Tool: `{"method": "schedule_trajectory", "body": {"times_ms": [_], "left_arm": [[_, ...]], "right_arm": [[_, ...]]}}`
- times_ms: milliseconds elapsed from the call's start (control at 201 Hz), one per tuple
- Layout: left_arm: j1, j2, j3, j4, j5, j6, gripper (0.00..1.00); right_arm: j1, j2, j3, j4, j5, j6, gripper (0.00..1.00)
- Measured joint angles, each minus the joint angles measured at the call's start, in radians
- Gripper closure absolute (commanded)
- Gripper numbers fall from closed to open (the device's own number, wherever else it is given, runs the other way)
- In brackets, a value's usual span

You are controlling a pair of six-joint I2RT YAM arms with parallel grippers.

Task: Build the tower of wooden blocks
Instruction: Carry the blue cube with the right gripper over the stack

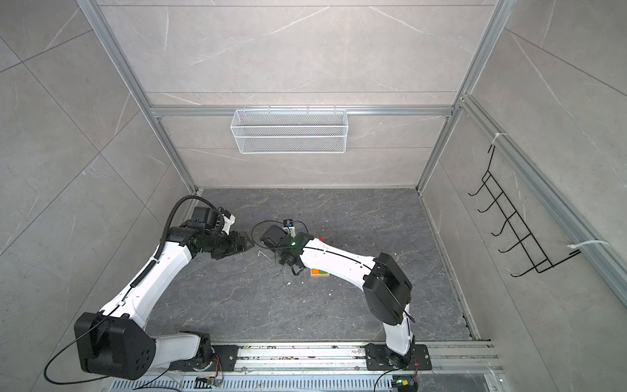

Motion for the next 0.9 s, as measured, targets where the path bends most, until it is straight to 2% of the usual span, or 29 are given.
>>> {"method": "schedule_trajectory", "body": {"times_ms": [468, 896], "left_arm": [[0.000, 0.000, 0.000, 0.001, 0.023, 0.006, 0.18], [0.000, 0.000, 0.000, 0.001, 0.030, 0.006, 0.18]], "right_arm": [[-0.132, -0.124, -0.083, -0.071, -0.018, -0.110, 0.97], [-0.188, -0.159, -0.185, -0.060, -0.079, -0.171, 0.96]]}}
